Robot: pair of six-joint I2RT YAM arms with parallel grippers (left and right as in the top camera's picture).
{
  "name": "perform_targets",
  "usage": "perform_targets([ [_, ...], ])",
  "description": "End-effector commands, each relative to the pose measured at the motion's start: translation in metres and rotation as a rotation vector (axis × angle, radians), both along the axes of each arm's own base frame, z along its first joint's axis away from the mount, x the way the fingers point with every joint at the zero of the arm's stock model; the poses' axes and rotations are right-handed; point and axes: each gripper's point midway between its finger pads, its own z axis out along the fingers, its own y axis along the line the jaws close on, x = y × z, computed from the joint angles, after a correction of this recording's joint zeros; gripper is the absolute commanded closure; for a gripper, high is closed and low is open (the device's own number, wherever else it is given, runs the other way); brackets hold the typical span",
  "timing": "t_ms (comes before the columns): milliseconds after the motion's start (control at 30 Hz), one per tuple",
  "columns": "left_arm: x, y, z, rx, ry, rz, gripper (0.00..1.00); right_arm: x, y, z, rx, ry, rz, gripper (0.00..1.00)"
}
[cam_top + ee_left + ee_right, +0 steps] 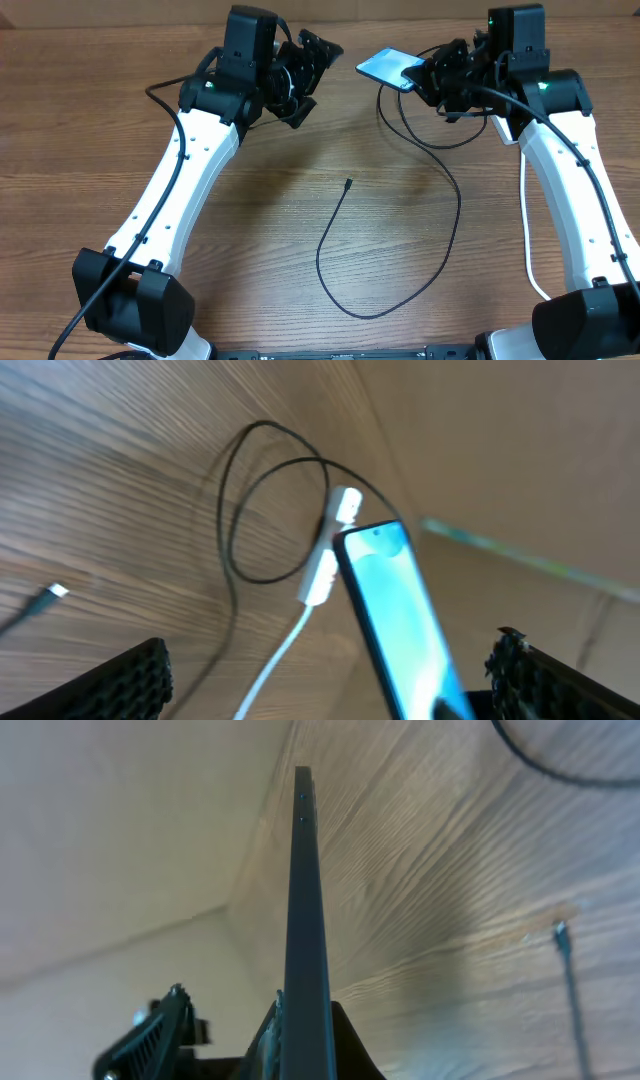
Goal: Plug charger to phone and switch on socket
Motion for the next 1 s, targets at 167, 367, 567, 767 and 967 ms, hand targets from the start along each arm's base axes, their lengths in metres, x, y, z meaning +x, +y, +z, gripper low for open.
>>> perform_targets([
  [167,-0.001,-0.006,-0.001,-0.132,0.151,0.120,0.13,-0.018,0.034,0.019,0.161,0.105,-0.032,0.96],
  [367,-0.005,-0.011,0.002,-0.196,0.212,0.132,0.15,-0.026,0.060,0.031,0.231,0.108,0.033,0.96],
  [567,-0.012,-0.019,0.008,-0.242,0.225,0.070,0.17,-0.033,0.071,0.039,0.272,0.097,0.107,0.96],
  [767,-0.011,-0.019,0.019,-0.298,0.218,0.017,0.25,-0.038,0.071,0.036,0.261,0.107,0.124,0.96],
  [967,-0.016,-0.016,0.025,-0.337,0.225,-0.041,0.26,-0.042,0.075,0.039,0.286,0.113,0.153,0.96],
])
